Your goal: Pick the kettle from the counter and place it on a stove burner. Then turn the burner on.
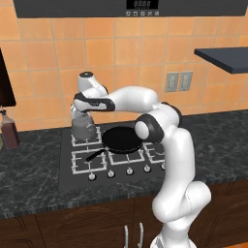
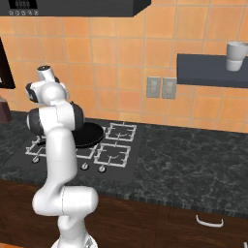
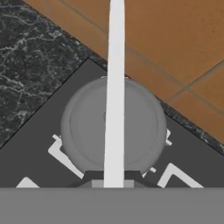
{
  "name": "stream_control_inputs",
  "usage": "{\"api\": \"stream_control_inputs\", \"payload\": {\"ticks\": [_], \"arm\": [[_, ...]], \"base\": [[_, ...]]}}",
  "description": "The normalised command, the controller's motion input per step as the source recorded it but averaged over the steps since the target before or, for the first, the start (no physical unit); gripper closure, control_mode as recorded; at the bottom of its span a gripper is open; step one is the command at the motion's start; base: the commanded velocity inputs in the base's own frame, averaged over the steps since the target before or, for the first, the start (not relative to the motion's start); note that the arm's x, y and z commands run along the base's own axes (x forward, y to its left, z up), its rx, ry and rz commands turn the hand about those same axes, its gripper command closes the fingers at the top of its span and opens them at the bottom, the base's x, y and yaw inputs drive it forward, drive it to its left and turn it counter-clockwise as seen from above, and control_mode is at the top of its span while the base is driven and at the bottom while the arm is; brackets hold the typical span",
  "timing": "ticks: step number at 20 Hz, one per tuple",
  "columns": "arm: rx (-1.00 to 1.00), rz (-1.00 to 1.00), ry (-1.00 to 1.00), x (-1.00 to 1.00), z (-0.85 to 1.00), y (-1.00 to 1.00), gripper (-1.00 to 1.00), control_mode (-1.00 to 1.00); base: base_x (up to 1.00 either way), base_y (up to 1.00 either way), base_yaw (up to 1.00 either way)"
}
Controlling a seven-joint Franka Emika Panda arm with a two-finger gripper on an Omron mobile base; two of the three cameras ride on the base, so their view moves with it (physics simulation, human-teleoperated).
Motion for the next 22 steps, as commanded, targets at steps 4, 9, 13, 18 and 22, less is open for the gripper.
{"api": "stream_control_inputs", "payload": {"ticks": [4, 9, 13, 18, 22], "arm": [[0.00, 0.00, 0.00, 0.00, -0.24, 0.00, 1.00, -1.00], [0.00, 0.00, 0.00, 0.00, 0.00, 0.00, -1.00, -1.00], [0.00, 0.00, 0.00, 0.00, 0.00, 0.00, -1.00, -1.00], [0.00, 0.00, 0.01, 0.00, 0.02, 0.00, -1.00, -1.00], [0.00, 0.00, 0.00, 0.00, 0.30, 0.00, -1.00, -1.00]], "base": [[0.00, 0.00, 0.00], [0.00, 0.00, 0.00], [0.00, 0.00, 0.00], [0.00, 0.00, 0.00], [0.00, 0.00, 0.00]]}}
